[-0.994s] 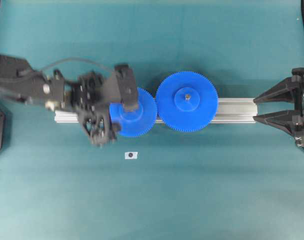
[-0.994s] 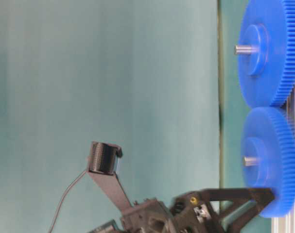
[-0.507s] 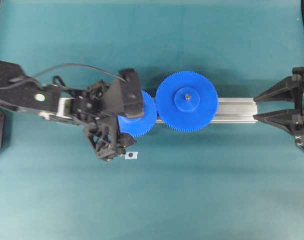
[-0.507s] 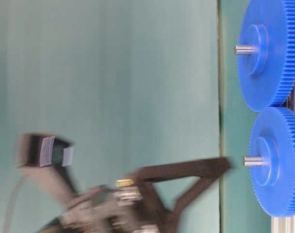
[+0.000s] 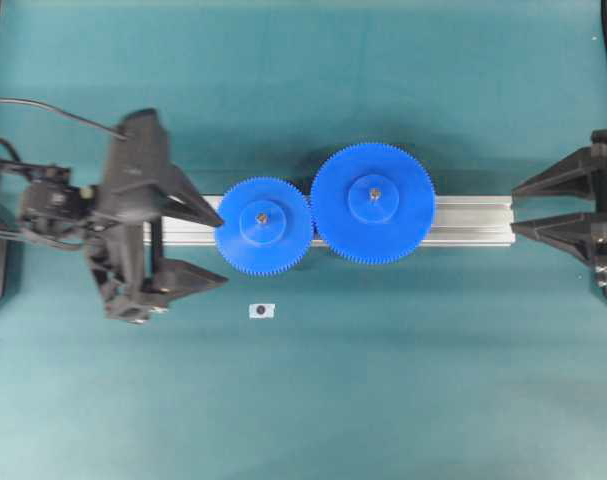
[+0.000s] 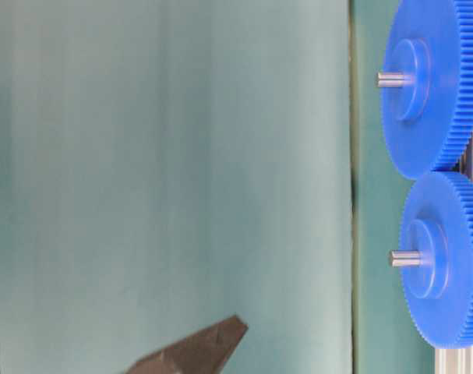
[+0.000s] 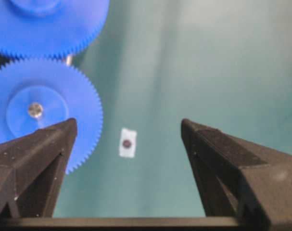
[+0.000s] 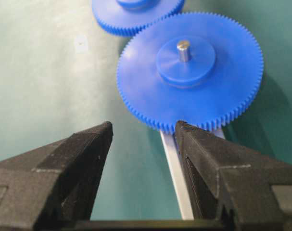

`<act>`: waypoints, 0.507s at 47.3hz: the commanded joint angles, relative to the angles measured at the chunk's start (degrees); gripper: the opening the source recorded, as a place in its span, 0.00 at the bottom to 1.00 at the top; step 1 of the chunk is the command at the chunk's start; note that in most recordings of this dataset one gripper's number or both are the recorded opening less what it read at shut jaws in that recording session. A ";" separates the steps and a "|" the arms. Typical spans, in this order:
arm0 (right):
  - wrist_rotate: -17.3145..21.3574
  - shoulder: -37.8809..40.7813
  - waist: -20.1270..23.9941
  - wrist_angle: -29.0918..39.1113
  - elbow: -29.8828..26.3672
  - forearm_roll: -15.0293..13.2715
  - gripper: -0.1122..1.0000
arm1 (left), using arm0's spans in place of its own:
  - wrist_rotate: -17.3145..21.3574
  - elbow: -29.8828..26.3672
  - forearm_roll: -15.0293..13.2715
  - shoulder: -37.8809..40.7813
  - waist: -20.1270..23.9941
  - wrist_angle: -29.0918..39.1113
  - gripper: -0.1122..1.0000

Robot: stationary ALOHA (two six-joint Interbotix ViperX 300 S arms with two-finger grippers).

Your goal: Insert the small gear onto the shaft.

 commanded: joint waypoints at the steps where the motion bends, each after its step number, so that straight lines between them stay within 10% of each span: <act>1: 0.35 -0.26 -0.26 0.09 -0.44 -0.09 0.69 | 0.09 1.32 0.09 -2.20 -0.26 -0.88 0.89; 24: 0.26 -3.96 -0.26 0.18 2.20 -0.09 0.69 | 7.91 7.38 0.09 -6.86 0.35 -2.20 0.89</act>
